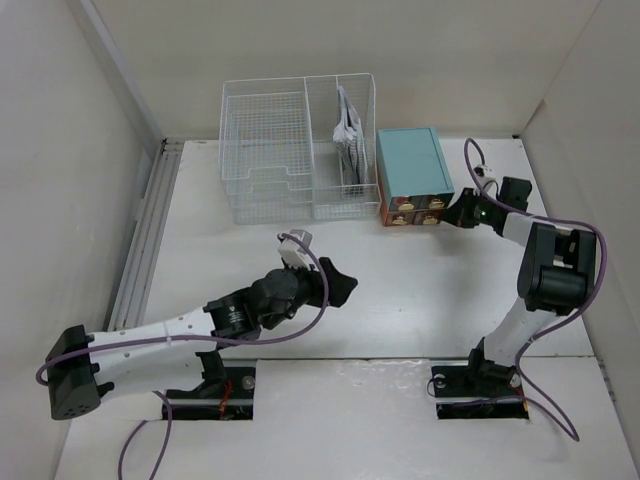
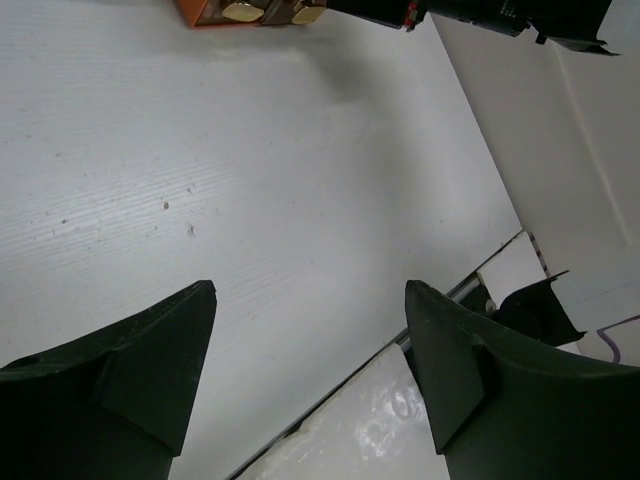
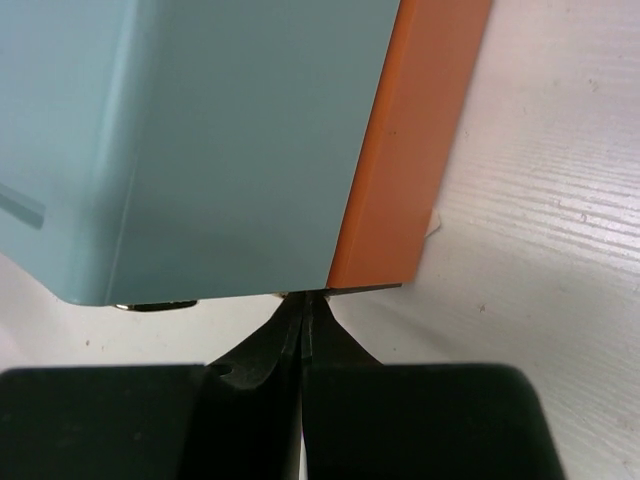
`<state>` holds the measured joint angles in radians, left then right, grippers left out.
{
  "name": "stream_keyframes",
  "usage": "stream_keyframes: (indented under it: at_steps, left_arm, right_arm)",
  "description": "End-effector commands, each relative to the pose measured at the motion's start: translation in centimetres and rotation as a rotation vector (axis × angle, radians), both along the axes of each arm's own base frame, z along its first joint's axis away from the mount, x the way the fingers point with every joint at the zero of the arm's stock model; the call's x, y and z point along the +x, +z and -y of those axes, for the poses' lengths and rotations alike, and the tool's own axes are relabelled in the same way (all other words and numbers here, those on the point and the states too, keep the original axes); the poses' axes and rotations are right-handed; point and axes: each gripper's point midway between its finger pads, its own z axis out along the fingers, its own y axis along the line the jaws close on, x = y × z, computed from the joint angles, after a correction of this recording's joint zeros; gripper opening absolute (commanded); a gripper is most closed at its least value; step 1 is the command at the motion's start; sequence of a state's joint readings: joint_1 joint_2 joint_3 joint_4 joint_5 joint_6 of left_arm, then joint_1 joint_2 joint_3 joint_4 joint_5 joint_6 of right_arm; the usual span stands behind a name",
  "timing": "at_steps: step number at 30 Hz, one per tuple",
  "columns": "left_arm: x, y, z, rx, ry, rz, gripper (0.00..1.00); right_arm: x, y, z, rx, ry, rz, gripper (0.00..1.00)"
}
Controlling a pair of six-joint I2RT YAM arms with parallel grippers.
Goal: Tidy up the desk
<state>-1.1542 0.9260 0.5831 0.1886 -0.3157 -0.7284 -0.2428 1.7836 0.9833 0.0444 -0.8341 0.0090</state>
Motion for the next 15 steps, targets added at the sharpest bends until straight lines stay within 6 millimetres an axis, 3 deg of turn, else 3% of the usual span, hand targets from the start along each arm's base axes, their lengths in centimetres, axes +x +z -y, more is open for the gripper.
stream_keyframes:
  at_steps: [1, 4, 8, 9, 10, 11, 12, 13, 14, 15]
  left_arm:
    - [-0.2, 0.4, -0.7, -0.043, 0.021, -0.004, 0.74]
    - [-0.6, 0.0, -1.5, -0.044, 0.024, -0.014, 0.75]
    - [-1.0, -0.7, -2.5, -0.033, 0.024, -0.018, 0.74]
    - [-0.9, -0.7, -2.8, -0.029, 0.036, -0.016, 0.74]
    - [-1.0, -0.9, -3.0, -0.029, 0.036, -0.016, 0.74]
    - [-1.2, -1.1, -3.3, -0.009, 0.032, -0.009, 0.74]
    - [-1.1, -1.4, -3.6, 0.018, 0.043, 0.0, 0.75]
    - [-0.9, -0.3, -3.7, -0.001, 0.052, 0.01, 0.78]
    - [-0.8, 0.2, -4.0, 0.007, 0.056, 0.027, 0.89]
    - [-0.7, 0.2, -4.3, 0.024, 0.066, 0.024, 0.95]
  right_arm:
    - [2.0, 2.4, 0.5, -0.004, -0.006, 0.098, 0.0]
    - [1.0, 2.6, 0.0, -0.016, 0.038, 0.116, 0.0]
    - [-3.8, 2.4, -0.6, -0.1, 0.177, 0.107, 0.0]
    - [-4.5, 3.9, -0.7, -0.138, 0.218, 0.149, 0.0]
    - [-6.5, 3.9, -1.1, -0.144, 0.258, 0.099, 0.0]
    - [-6.8, 4.8, -0.8, -0.214, 0.32, 0.167, 0.0]
    - [-6.7, 7.5, -0.4, -0.282, 0.318, 0.231, 0.0]
    - [-7.2, 8.3, 0.2, -0.34, 0.308, 0.229, 0.03]
    - [-7.2, 9.6, 0.3, -0.394, 0.309, 0.269, 0.12]
    - [-7.0, 11.3, 0.6, -0.45, 0.288, 0.311, 0.17]
